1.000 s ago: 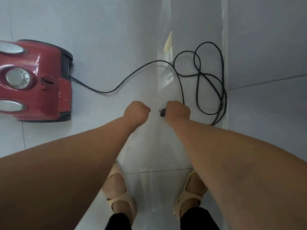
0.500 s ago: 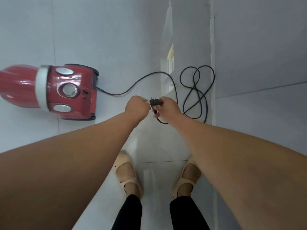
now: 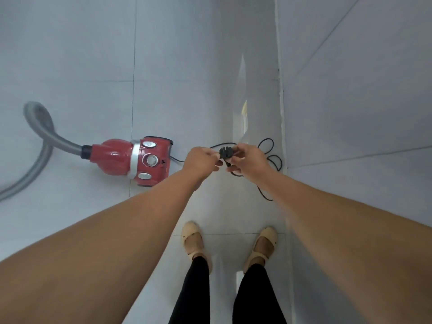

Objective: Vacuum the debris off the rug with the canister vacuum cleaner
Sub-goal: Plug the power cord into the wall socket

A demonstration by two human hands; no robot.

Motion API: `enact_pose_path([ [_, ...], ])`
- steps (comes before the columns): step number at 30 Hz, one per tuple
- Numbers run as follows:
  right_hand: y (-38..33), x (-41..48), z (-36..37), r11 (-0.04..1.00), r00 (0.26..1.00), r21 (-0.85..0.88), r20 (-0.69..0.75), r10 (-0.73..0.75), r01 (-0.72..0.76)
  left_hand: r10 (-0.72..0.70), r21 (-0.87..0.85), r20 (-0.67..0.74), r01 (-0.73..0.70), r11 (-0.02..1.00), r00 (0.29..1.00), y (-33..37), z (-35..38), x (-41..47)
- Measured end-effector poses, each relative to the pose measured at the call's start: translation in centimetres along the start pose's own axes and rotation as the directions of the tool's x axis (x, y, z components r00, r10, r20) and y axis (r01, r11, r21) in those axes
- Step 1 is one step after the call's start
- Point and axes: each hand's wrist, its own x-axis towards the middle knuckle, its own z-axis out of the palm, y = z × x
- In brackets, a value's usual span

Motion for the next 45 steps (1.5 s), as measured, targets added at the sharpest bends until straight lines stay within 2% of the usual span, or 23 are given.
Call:
enact_pose_path([
  [4,-5.3,-3.5,-1.5,0.999,0.999,0.011,-0.034,-0.042,0.042,0.074,-0.034,-0.023,-0.075,0.997,0.997,4.2,-2.8,-4.2],
  [15,-18.0,-15.6,-5.6,0.947,0.988,0.285,-0.068,-0.137,0.151,0.28,-0.065,0.128,-0.274,0.96,0.951,13.4,-8.8,-15.2],
  [23,-27.2,-24.8,-9.1,0.929,0.965,0.275,-0.149,-0.215,0.249,0.404,-0.057,0.249,-0.403,0.913,0.88,21.6,-12.6,-24.2],
  [28,-31.6,-28.5,-11.2,0.912,0.95,0.286,-0.188,-0.248,0.295,0.463,-0.041,0.258,-0.47,0.882,0.848,26.6,-14.5,-28.3],
  [31,-32.6,-29.6,-11.5,0.914,0.952,0.297,-0.214,-0.218,0.276,0.496,-0.022,0.248,-0.507,0.862,0.832,27.8,-14.6,-28.9],
  [37,-34.0,-31.8,-15.7,0.84,0.96,0.49,-0.255,-0.115,0.231,0.559,0.094,0.277,-0.601,0.794,0.782,32.8,-11.9,-30.5],
  [41,-34.6,-31.8,-18.8,0.811,0.959,0.543,-0.272,-0.077,0.219,0.568,0.156,0.254,-0.613,0.774,0.783,36.0,-9.6,-30.6],
  [45,-34.3,-31.0,-22.1,0.768,0.952,0.609,-0.305,-0.004,0.198,0.571,0.27,0.299,-0.642,0.717,0.764,39.2,-6.8,-30.0],
])
